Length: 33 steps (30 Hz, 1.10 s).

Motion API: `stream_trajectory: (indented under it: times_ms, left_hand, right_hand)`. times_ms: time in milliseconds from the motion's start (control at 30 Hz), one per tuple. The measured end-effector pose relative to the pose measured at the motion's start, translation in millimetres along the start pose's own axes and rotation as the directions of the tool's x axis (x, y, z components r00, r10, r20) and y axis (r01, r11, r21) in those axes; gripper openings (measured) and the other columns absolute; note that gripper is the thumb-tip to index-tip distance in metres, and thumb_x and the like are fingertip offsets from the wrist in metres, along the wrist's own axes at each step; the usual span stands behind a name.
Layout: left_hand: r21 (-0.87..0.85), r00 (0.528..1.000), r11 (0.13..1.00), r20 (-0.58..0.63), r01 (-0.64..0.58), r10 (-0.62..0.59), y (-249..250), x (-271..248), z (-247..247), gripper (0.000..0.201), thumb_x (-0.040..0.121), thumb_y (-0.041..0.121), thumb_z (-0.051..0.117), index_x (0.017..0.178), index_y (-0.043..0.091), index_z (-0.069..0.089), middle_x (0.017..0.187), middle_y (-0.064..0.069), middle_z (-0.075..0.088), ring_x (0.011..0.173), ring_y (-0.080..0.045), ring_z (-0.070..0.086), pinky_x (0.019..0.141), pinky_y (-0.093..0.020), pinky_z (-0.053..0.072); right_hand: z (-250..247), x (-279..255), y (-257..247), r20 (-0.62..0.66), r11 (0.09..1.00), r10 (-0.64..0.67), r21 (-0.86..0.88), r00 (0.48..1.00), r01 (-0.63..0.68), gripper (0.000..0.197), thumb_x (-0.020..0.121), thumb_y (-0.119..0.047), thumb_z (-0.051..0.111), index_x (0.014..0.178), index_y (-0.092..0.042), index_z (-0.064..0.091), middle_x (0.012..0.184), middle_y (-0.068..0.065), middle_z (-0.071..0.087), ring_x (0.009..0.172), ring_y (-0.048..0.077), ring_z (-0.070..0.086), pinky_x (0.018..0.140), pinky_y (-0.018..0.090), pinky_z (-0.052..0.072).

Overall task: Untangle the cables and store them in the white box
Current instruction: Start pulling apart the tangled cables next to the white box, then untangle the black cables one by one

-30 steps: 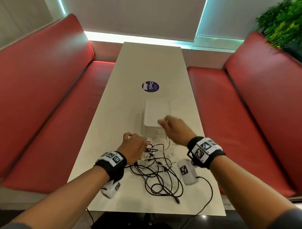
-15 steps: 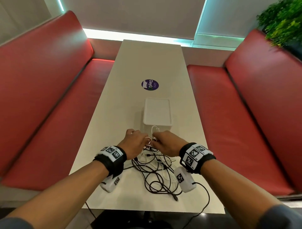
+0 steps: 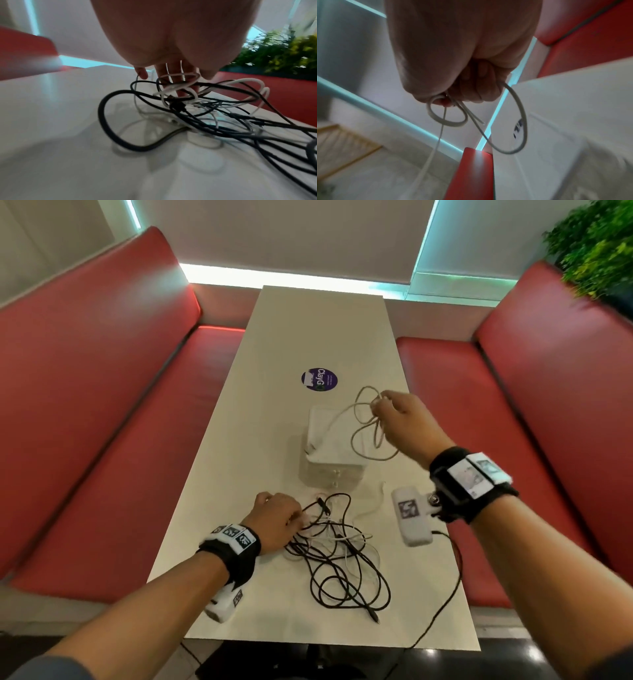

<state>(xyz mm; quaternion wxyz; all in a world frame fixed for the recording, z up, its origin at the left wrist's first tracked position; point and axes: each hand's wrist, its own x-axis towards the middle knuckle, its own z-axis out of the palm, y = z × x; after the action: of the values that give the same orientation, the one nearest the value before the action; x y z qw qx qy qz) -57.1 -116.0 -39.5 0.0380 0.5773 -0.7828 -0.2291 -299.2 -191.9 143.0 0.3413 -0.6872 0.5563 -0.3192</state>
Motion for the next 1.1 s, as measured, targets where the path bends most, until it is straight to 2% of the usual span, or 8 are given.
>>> stream_trajectory:
  times_ms: [100, 233, 333, 467, 633, 800, 933, 1100]
  left_hand:
    - [-0.116, 0.993, 0.990, -0.079, 0.081, -0.091, -1.1, -0.4, -5.7, 0.022, 0.096, 0.047, 0.052, 0.106, 0.030, 0.061, 0.109, 0.010, 0.061, 0.105, -0.012, 0.048, 0.110, -0.036, 0.019]
    - [-0.048, 0.998, 0.997, -0.035, 0.053, -0.055, 1.5, 11.0, -18.5, 0.013, 0.095, 0.036, 0.052, 0.104, 0.031, 0.059, 0.105, 0.013, 0.060, 0.107, -0.015, 0.053, 0.104, -0.035, 0.022]
    - [0.036, 0.998, 0.998, 0.036, 0.058, -0.059, -3.3, 9.2, -15.1, 0.017, 0.093, 0.038, 0.055, 0.106, 0.030, 0.062, 0.109, 0.010, 0.063, 0.108, -0.015, 0.054, 0.100, -0.035, 0.025]
    - [0.092, 0.998, 0.995, 0.052, 0.028, -0.033, -4.0, 13.6, -10.9, 0.020, 0.092, 0.043, 0.056, 0.107, 0.031, 0.062, 0.109, 0.010, 0.062, 0.110, -0.015, 0.052, 0.104, -0.038, 0.027]
    - [0.074, 0.994, 0.994, 0.067, 0.081, -0.086, -5.9, 11.9, -9.8, 0.027, 0.090, 0.036, 0.057, 0.116, 0.031, 0.057, 0.118, 0.008, 0.058, 0.116, -0.015, 0.049, 0.108, -0.038, 0.024]
    - [-0.042, 1.000, 0.999, -0.005, -0.013, 0.013, 12.0, 11.7, -13.1, 0.037, 0.091, 0.032, 0.052, 0.128, 0.034, 0.054, 0.134, 0.007, 0.051, 0.127, -0.017, 0.044, 0.112, -0.040, 0.023]
    - [0.041, 0.978, 0.990, 0.162, -0.136, 0.128, 21.7, 8.7, -4.8, 0.043, 0.091, 0.054, 0.052, 0.133, 0.048, 0.053, 0.152, 0.010, 0.035, 0.136, -0.017, 0.035, 0.113, -0.046, 0.023]
    - [0.167, 0.981, 0.981, 0.183, -0.099, 0.068, 17.0, 9.2, 7.5, 0.018, 0.088, 0.041, 0.058, 0.105, 0.035, 0.061, 0.116, 0.012, 0.056, 0.110, -0.015, 0.051, 0.102, -0.040, 0.028]
  right_hand:
    - [-6.3, -2.6, -5.0, 0.248, 0.957, 0.006, -0.283, 0.969, 0.066, 0.030, 0.101, -0.027, 0.047, 0.084, -0.008, 0.062, 0.066, -0.003, 0.054, 0.055, 0.012, 0.045, 0.051, 0.023, 0.037]
    - [4.9, -12.9, 14.3, 0.514, 0.792, 0.270, -0.600, 0.814, 0.116, 0.031, 0.098, -0.036, 0.048, 0.080, -0.016, 0.064, 0.076, -0.002, 0.063, 0.070, 0.017, 0.057, 0.061, 0.030, 0.041]
    - [3.4, -19.4, 31.6, 0.495, 0.600, 0.474, -0.787, 0.728, 0.144, 0.029, 0.095, -0.037, 0.050, 0.086, -0.014, 0.067, 0.086, 0.001, 0.069, 0.079, 0.022, 0.062, 0.068, 0.029, 0.045]
    - [-11.5, -19.4, 56.1, 0.333, 0.329, 0.617, -0.932, 0.714, 0.150, 0.036, 0.097, -0.034, 0.062, 0.120, -0.007, 0.063, 0.114, 0.007, 0.068, 0.101, 0.029, 0.064, 0.074, 0.032, 0.045]
    - [4.8, -28.6, 84.0, 0.351, 0.497, 0.567, -0.867, 0.745, 0.031, 0.043, 0.099, -0.030, 0.054, 0.136, -0.010, 0.048, 0.138, 0.009, 0.058, 0.120, 0.030, 0.059, 0.085, 0.034, 0.047]
    - [37.4, -35.0, 93.8, 0.434, 0.697, 0.436, -0.717, 0.788, 0.008, 0.032, 0.100, -0.011, 0.039, 0.123, -0.011, 0.061, 0.125, 0.012, 0.066, 0.111, 0.030, 0.062, 0.093, 0.037, 0.051]
    - [60.8, -47.5, 94.0, 0.527, 0.814, 0.357, -0.581, 0.771, 0.020, 0.032, 0.107, -0.031, 0.036, 0.133, -0.025, 0.054, 0.129, 0.008, 0.065, 0.114, 0.029, 0.061, 0.093, 0.036, 0.047]
    - [78.4, -61.7, 101.8, 0.573, 0.690, 0.440, -0.708, 0.691, 0.149, 0.042, 0.100, -0.045, 0.049, 0.137, -0.027, 0.056, 0.133, 0.008, 0.061, 0.121, 0.029, 0.057, 0.097, 0.039, 0.048]
